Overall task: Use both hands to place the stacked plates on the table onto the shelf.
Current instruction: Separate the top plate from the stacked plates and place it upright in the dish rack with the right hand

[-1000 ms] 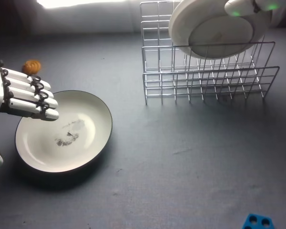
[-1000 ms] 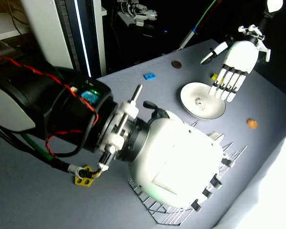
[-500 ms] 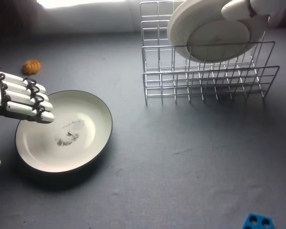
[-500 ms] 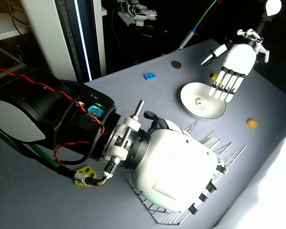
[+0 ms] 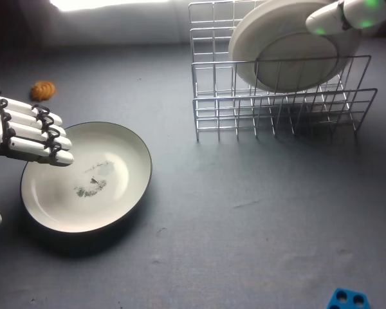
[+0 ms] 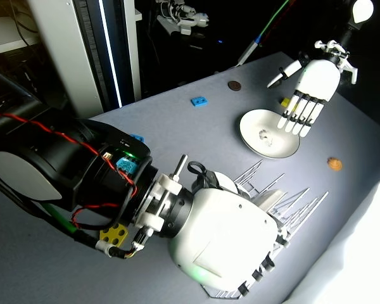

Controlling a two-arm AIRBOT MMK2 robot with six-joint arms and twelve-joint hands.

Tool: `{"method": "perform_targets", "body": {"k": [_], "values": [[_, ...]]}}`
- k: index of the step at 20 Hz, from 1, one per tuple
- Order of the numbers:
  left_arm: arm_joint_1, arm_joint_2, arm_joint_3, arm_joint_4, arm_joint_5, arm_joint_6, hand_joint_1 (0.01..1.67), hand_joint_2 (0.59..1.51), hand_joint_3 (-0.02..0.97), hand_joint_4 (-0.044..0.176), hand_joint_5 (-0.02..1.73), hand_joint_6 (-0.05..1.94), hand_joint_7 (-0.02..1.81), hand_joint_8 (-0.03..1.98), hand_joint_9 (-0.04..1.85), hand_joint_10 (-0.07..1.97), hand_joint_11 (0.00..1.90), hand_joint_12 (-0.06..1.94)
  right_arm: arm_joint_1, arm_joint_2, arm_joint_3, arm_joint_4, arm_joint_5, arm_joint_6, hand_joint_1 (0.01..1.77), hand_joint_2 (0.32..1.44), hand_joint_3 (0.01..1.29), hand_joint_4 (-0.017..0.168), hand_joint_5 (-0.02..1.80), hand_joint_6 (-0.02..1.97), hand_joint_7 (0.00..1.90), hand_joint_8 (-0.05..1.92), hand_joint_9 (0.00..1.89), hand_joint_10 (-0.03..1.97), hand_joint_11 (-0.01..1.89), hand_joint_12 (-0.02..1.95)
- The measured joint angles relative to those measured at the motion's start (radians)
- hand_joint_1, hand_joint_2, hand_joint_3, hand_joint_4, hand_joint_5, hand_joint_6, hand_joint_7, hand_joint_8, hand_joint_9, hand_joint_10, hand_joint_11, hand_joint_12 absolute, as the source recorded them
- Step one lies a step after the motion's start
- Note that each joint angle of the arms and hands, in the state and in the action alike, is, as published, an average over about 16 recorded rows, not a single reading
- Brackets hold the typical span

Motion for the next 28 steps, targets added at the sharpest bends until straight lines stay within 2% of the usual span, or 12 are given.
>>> {"method": "perform_targets", "body": {"k": [5, 10, 21, 26, 28], "values": [[0.003, -0.001, 0.001, -0.002, 0.000, -0.006, 0.02, 1.103, 0.017, 0.004, 0.02, 0.01, 0.02, -0.01, 0.02, 0.01, 0.02, -0.01, -0.012, -0.004, 0.010, 0.022, 0.002, 0.001, 1.19, 1.10, 0.01, 0.004, 0.83, 1.11, 0.94, 1.03, 1.00, 0.58, 0.72, 1.39], [0.010, -0.004, 0.006, -0.010, 0.001, -0.020, 0.02, 1.105, 0.017, 0.003, 0.02, 0.01, 0.02, -0.01, 0.02, 0.01, 0.02, -0.01, -0.017, -0.006, 0.014, 0.026, 0.005, 0.002, 1.18, 1.11, 0.01, 0.000, 0.82, 1.10, 0.92, 0.84, 0.92, 0.63, 0.67, 1.42], [0.026, -0.011, 0.018, -0.032, 0.004, -0.045, 0.01, 1.106, 0.017, 0.000, 0.02, 0.01, 0.02, -0.01, 0.02, 0.01, 0.02, -0.01, -0.002, -0.006, 0.014, 0.027, 0.023, 0.003, 1.11, 1.07, 0.01, -0.005, 0.79, 0.58, 0.93, 0.23, 0.78, 0.58, 0.48, 1.38], [0.036, -0.015, 0.025, -0.036, 0.006, -0.047, 0.01, 1.106, 0.017, 0.000, 0.02, 0.01, 0.02, -0.01, 0.02, 0.01, 0.02, -0.01, 0.023, 0.003, 0.007, 0.014, 0.032, 0.003, 1.08, 1.04, 0.01, -0.003, 0.78, 0.34, 0.92, 0.13, 0.75, 0.54, 0.41, 1.36], [0.040, -0.017, 0.029, -0.036, 0.007, -0.047, 0.01, 1.107, 0.017, 0.000, 0.02, 0.01, 0.02, -0.01, 0.02, 0.01, 0.02, -0.01, 0.040, 0.011, -0.002, -0.015, 0.041, 0.002, 1.07, 1.04, 0.01, -0.003, 0.78, 0.31, 0.92, 0.11, 0.73, 0.54, 0.39, 1.38]]}}
